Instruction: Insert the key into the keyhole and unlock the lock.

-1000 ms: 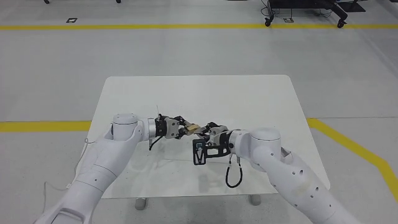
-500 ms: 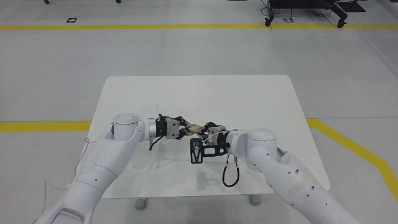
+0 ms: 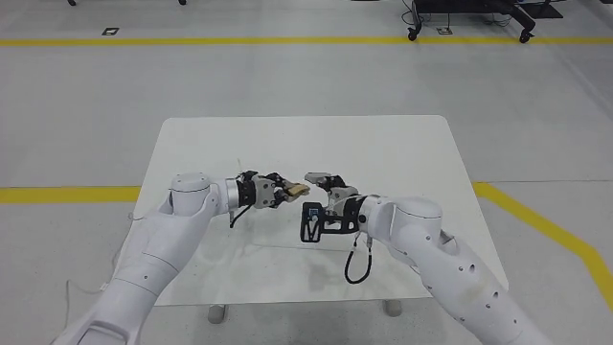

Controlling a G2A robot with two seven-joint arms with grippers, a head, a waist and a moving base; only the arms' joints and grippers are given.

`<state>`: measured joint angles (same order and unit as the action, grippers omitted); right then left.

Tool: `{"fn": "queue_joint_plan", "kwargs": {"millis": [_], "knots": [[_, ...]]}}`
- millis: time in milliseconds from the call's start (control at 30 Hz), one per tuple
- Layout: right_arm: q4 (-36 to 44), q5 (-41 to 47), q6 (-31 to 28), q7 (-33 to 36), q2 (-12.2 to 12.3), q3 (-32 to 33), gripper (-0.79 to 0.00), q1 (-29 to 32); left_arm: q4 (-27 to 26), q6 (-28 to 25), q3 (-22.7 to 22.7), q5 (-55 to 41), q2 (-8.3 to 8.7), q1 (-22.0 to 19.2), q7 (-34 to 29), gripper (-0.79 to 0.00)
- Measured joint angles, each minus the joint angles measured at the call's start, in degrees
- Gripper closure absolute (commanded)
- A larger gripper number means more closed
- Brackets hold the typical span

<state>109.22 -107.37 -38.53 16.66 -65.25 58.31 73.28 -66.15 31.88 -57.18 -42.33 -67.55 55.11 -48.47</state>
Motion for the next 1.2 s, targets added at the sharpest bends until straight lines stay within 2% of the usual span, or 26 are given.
{"fn": "queue_joint_plan", "kwargs": {"millis": [33,267,433,500,567,633,667,800,867,1200], "knots": [[0.6,0.1,0.6,0.3,0.1,0.7,-0.785,0.6,-0.5,-1.4,-0.3,0.6,0.07,0.2,0.7,0.0],[1.8,0.6,1.5,1.0,0.3,1.8,-0.785,1.8,-7.3,-14.2,-2.7,9.9,1.11,3.5,8.1,0.0],[1.9,0.7,1.5,0.9,0.2,1.8,-0.785,1.9,-11.4,-19.1,-4.1,11.4,1.43,6.2,10.0,0.0],[1.3,2.3,3.5,-1.6,0.2,1.8,-0.391,2.6,-12.6,-20.9,-4.5,12.1,1.5,7.0,10.7,0.0],[0.3,1.2,6.6,-5.0,0.2,1.3,-0.314,3.1,-13.7,-22.4,-4.7,13.1,1.57,7.8,11.4,0.0],[-0.2,-2.9,9.9,-7.6,0.1,0.2,-0.175,3.6,-14.2,-23.3,-5.0,13.7,1.63,8.4,11.6,0.0],[-0.8,-5.1,12.0,-9.3,0.1,-0.5,-0.157,4.0,-14.5,-23.8,-5.2,14.2,1.67,8.6,11.9,0.0],[-3.9,-7.0,15.4,-13.1,-0.2,-2.0,-0.185,4.2,-15.1,-25.1,-5.6,16.2,1.78,9.0,12.5,0.0],[-5.2,-7.7,15.6,-13.2,-0.3,-2.4,-0.163,3.6,-15.4,-25.2,-5.6,17.5,1.82,9.0,12.6,0.0],[-7.1,-9.7,17.2,-12.0,-0.9,-3.5,-0.163,1.9,-15.8,-25.0,-4.8,19.6,1.7,9.2,11.1,0.0]]}}
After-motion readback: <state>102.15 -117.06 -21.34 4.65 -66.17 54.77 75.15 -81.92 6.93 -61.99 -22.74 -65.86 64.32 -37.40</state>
